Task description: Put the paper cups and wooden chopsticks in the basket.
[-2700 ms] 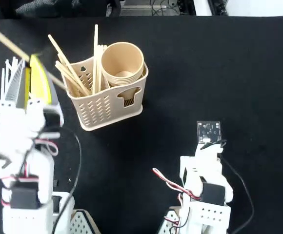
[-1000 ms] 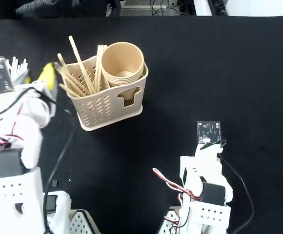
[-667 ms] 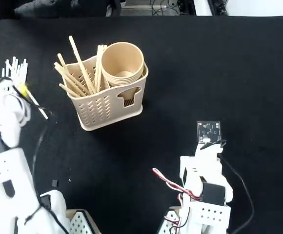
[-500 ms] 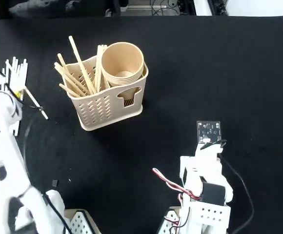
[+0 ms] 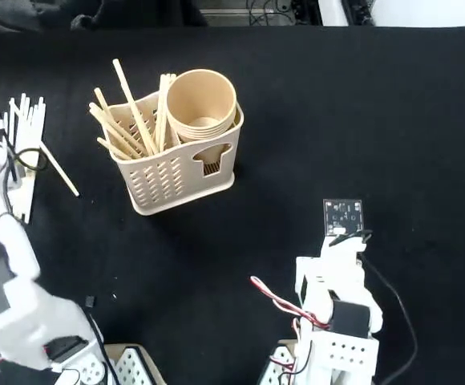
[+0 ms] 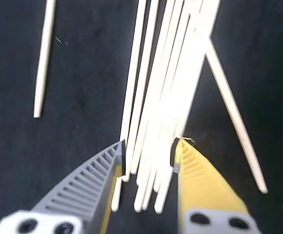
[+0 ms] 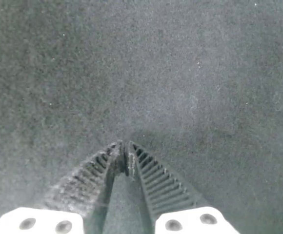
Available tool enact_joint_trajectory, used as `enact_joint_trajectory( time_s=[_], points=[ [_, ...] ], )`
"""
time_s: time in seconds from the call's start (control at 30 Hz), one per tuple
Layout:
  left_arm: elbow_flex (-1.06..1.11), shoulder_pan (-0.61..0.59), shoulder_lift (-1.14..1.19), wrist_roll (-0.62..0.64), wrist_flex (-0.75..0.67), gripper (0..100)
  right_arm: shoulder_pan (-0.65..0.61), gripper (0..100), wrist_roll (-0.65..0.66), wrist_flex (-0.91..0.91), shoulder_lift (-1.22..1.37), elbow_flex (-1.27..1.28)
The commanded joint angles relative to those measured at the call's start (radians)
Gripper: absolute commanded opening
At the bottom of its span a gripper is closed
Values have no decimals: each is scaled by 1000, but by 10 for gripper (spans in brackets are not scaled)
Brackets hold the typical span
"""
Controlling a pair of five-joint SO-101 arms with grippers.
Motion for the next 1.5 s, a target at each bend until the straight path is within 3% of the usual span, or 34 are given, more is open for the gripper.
enact_joint_trajectory(
  time_s=[0.0, 0.33, 0.47, 0.9, 1.27, 1.47],
  points=[
    [-206, -35, 164, -8, -18, 180, -11, 13, 0, 3, -67, -8],
    [-673, -96, 640, -14, 2, 180, -11, 13, 0, 3, -67, -8],
    [-877, -90, 813, -81, 121, 180, -11, 13, 0, 3, -67, -8],
    [-1526, -97, 1339, -81, 440, 180, -11, 13, 0, 3, -67, -8],
    [-1797, -104, 1577, -18, 585, 27, -11, 13, 0, 3, -67, -8],
    [-1922, -97, 1585, 31, 746, 29, -11, 13, 0, 3, -67, -8]
  ],
)
